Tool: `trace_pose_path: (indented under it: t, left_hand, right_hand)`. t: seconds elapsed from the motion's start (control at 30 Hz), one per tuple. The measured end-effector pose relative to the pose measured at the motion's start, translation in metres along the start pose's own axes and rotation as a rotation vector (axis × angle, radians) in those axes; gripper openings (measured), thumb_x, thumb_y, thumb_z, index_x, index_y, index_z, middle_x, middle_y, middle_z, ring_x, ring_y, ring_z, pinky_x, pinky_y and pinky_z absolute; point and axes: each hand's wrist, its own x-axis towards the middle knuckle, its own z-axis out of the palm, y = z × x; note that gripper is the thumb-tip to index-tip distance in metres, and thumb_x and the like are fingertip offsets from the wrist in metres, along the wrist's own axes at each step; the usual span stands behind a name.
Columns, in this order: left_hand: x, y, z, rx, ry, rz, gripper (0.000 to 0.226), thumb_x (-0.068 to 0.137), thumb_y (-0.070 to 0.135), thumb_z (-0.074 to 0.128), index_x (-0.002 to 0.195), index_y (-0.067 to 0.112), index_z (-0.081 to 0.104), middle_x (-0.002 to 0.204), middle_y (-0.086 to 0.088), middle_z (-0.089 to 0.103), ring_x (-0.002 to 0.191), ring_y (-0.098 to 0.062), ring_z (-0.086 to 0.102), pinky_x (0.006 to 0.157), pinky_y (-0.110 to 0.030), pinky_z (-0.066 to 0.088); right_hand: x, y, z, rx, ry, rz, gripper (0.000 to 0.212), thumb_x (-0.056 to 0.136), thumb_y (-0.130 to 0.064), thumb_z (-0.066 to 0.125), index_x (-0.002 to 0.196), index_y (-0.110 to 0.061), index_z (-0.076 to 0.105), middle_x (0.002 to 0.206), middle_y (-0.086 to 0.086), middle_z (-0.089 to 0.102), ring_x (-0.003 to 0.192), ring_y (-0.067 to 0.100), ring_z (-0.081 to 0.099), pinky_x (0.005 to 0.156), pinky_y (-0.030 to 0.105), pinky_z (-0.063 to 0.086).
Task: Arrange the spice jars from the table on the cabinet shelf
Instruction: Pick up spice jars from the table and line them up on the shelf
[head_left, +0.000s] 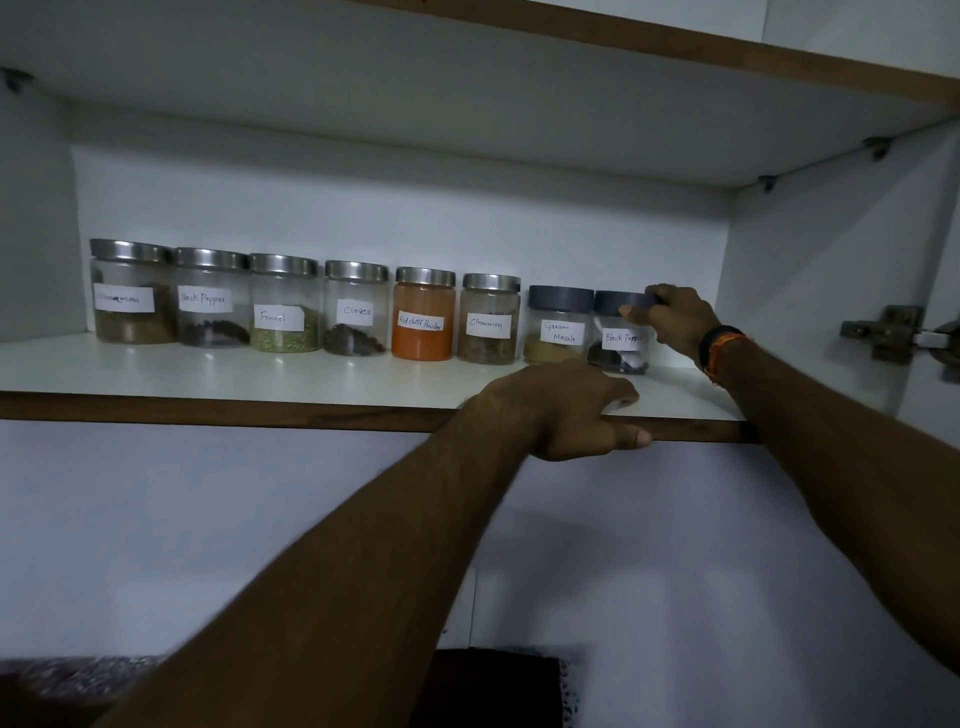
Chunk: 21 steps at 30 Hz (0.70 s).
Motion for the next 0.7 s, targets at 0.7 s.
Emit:
trace_pose_path:
  t: [0.7]
  left_hand:
    - [0.0,-0.003,0.004,0.056,0.03,-0.073,0.066,0.096,0.068,0.034,0.153,0.034,0.033,0.158,-0.004,0.038,0.143,-0.026,0.036,0.112,-0.046,0.031]
  right_hand:
    - [-0.099,-0.028,-0.022,0.302,0.126,-0.085,0.017,0.095,-0.034,0.059,0.103,-0.023,0.07,0.11,-0.007,0.069,0.11,0.019,0.064,0.101,0.046,0.051]
